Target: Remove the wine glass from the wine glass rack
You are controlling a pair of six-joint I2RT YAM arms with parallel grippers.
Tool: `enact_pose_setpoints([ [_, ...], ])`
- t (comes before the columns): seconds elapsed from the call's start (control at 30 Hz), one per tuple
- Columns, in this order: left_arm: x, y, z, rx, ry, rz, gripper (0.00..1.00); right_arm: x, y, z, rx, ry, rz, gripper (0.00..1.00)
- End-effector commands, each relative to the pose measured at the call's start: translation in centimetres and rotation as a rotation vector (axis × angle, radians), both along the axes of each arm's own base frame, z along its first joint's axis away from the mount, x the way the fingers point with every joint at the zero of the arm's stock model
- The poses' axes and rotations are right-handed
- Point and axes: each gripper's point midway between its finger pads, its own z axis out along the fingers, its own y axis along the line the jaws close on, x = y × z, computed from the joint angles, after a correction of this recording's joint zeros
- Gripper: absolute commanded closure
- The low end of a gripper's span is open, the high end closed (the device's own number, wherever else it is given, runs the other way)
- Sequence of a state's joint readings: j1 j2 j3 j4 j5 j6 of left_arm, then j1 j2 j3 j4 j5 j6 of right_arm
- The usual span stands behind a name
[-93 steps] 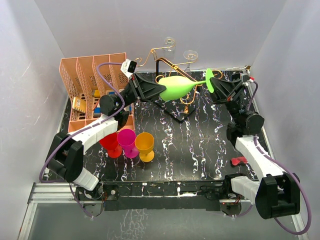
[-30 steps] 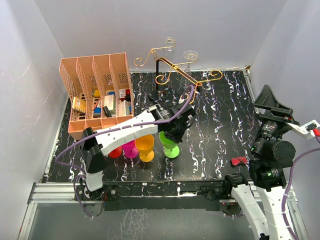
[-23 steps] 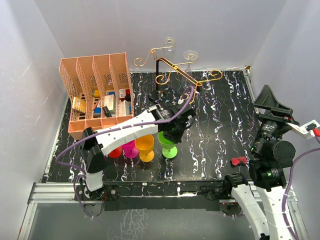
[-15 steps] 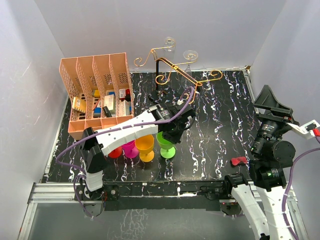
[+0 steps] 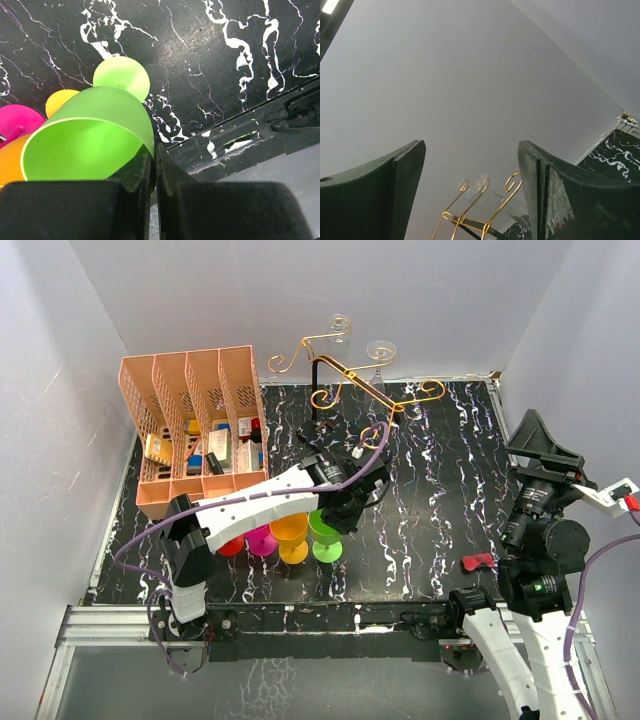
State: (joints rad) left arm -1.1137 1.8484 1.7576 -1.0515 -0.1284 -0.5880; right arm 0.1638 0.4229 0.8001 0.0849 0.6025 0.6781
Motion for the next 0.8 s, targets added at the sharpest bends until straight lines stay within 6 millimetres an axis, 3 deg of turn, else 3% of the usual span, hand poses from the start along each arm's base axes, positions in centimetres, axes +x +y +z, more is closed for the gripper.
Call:
enact_pose_setpoints([
  [0.0, -0.4, 1.0, 1.4, -0.002, -0.03, 0.009, 1.0, 0.4, 0.3, 0.1, -0.01, -0.002, 0.008, 0.2],
  [0.13, -0.6, 1.0, 1.4, -0.009, -0.03, 0.009, 0.99, 0.6, 0.5, 0.1, -0.011, -0.002, 0.017, 0.21],
  [0.47, -0.7, 1.4, 1.7, -0.021, -0.04, 0.017, 0.83, 0.7, 0.7, 0.0, -0.014, 0.001, 0.027, 0.21],
  [0.77, -0.3, 0.3, 5.7, -0.162, -0.109, -0.019, 0.57, 1.3, 1.1, -0.2, -0.017, 0.023, 0.046, 0.21],
])
